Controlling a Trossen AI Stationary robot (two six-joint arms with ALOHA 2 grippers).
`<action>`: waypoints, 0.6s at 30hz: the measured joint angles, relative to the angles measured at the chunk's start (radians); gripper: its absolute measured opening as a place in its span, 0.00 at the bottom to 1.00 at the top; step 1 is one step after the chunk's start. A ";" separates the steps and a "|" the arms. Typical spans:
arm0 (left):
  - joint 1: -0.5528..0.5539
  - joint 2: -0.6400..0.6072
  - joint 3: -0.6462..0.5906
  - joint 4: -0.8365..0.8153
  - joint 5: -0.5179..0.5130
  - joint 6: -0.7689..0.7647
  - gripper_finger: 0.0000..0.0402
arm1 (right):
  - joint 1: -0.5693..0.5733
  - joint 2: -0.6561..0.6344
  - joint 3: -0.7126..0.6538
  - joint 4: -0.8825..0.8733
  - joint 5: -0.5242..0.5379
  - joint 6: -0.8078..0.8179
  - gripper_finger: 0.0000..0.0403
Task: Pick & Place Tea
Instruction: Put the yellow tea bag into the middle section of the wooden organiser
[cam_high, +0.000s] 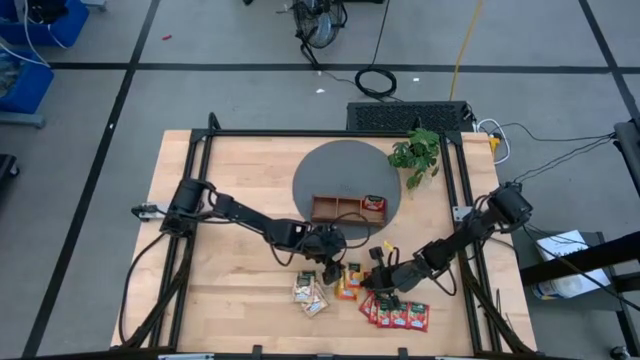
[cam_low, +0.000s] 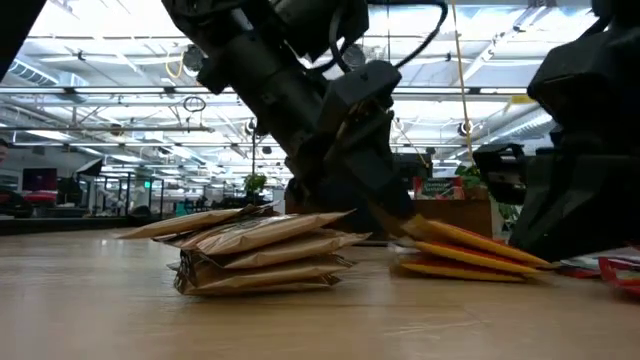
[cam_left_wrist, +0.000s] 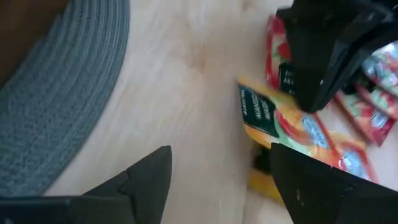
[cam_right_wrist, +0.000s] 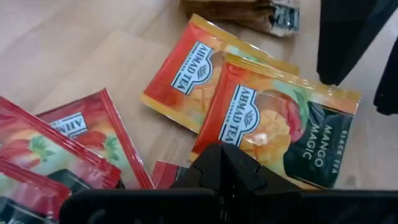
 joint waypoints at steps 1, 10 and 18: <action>0.001 0.006 0.000 0.007 0.010 0.000 0.68 | -0.002 0.005 0.000 0.002 0.000 0.000 0.00; 0.014 0.038 -0.001 0.106 0.121 0.003 0.68 | -0.020 0.014 0.000 0.011 -0.022 0.004 0.00; 0.029 0.038 -0.001 0.125 0.147 0.007 0.68 | -0.020 0.014 0.000 -0.010 -0.022 0.015 0.00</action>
